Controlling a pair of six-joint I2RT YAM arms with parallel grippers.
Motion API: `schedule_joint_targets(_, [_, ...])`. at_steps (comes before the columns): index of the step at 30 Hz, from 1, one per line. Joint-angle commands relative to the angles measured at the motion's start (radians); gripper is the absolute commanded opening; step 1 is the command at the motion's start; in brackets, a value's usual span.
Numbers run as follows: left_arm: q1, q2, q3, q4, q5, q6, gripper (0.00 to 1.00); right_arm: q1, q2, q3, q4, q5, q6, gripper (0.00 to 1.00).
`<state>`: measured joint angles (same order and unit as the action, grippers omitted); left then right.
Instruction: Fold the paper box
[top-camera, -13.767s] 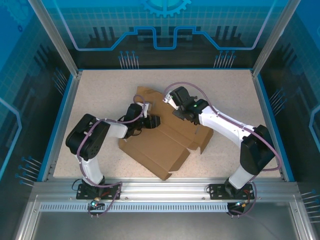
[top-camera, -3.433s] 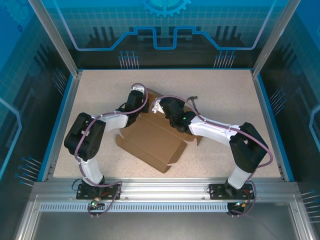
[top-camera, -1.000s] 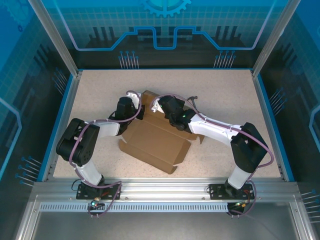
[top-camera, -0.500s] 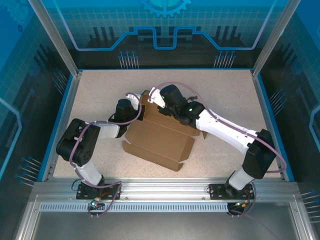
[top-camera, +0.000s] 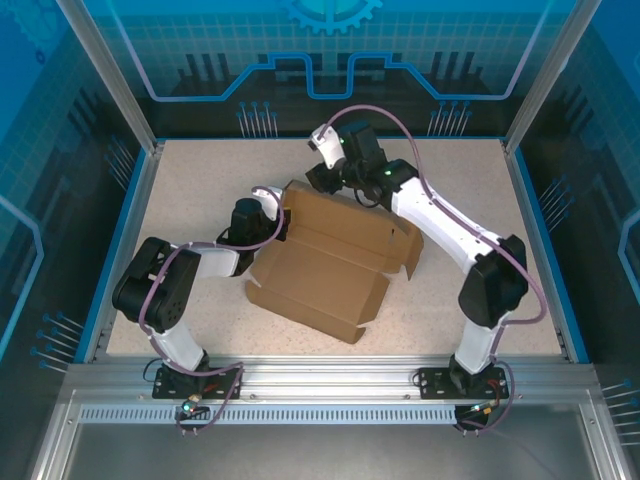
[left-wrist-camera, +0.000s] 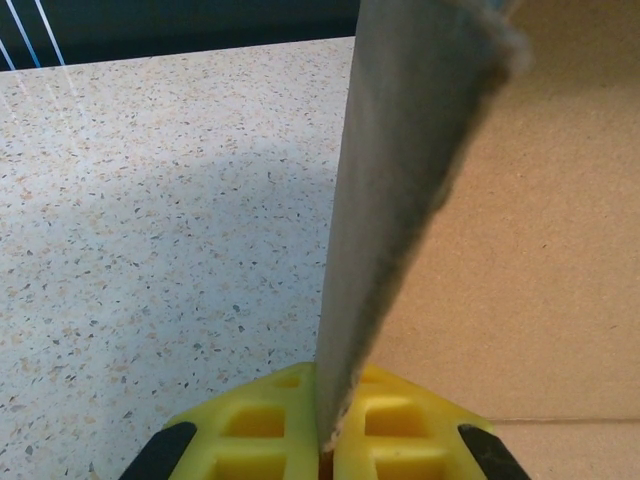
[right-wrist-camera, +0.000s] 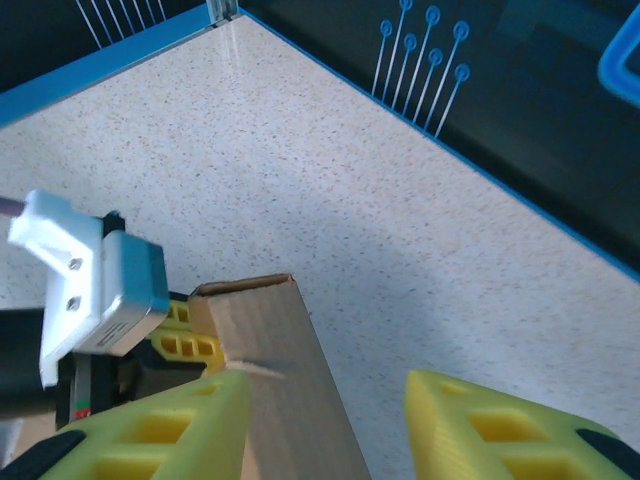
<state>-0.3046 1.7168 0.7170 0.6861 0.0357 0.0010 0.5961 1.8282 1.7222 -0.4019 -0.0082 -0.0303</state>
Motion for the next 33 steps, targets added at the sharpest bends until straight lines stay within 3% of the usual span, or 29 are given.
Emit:
schedule_joint_targets(1, [-0.002,-0.015,-0.014,0.039,0.033,-0.001,0.08,-0.018,0.081,0.069,-0.003,-0.099,0.099,0.45])
schedule_joint_targets(12, [-0.008,-0.012,-0.01,0.031,0.03,-0.001,0.1,-0.009,0.266,0.185,-0.027,-0.125,0.13,0.42])
schedule_joint_targets(33, [-0.009,-0.001,0.017,-0.007,0.025,-0.002,0.17,0.019,0.308,0.12,-0.029,-0.069,0.099,0.38])
